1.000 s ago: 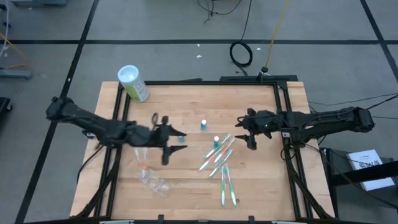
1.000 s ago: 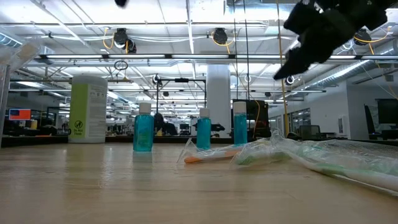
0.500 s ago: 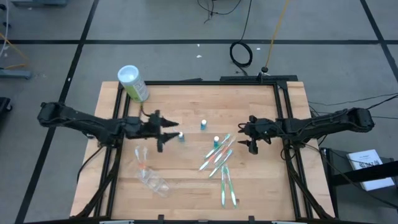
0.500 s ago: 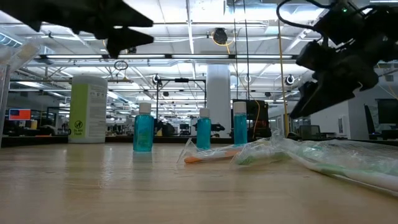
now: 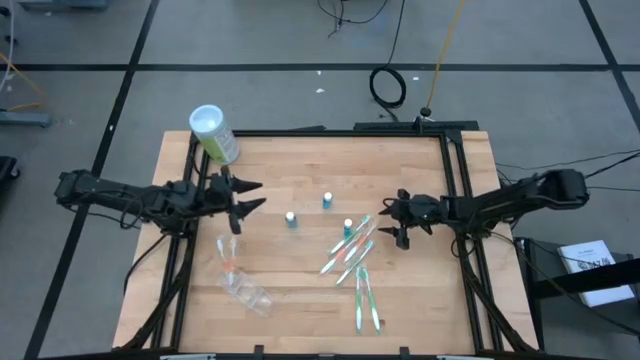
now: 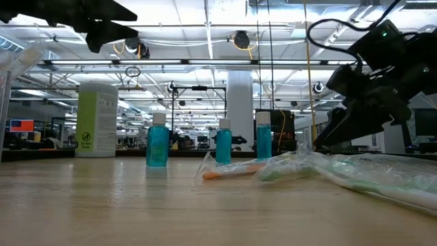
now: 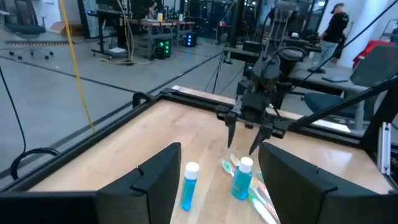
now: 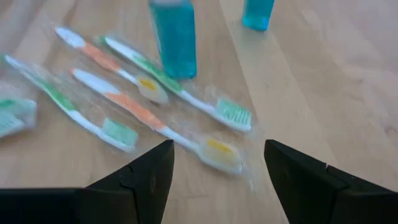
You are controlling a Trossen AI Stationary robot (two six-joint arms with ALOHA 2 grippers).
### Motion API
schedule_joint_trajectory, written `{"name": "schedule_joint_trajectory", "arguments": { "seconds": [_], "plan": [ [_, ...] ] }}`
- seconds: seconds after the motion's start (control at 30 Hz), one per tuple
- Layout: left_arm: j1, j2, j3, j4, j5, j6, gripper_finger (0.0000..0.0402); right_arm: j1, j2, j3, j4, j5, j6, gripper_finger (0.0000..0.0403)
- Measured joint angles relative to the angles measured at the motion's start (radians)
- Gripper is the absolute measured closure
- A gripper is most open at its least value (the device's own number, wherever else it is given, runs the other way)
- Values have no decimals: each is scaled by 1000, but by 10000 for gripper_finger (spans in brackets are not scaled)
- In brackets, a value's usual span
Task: Pick & Place toothbrushing station
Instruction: Put the orange toothbrush into the transparent organizer
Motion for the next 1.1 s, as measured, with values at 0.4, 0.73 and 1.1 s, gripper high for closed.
{"name": "schedule_joint_trajectory", "arguments": {
  "seconds": [0.4, 0.73, 1.1],
  "plan": [
    [2, 81, 0, 3, -5, 1, 183, -4, 199, 0, 169, -55, -28, 161],
    [2, 109, 0, 4, -8, -27, 183, -3, 243, 2, 276, -21, -97, 161],
    [2, 109, 0, 5, -8, -22, 183, -3, 243, 2, 265, -46, -79, 219]
  ]
}}
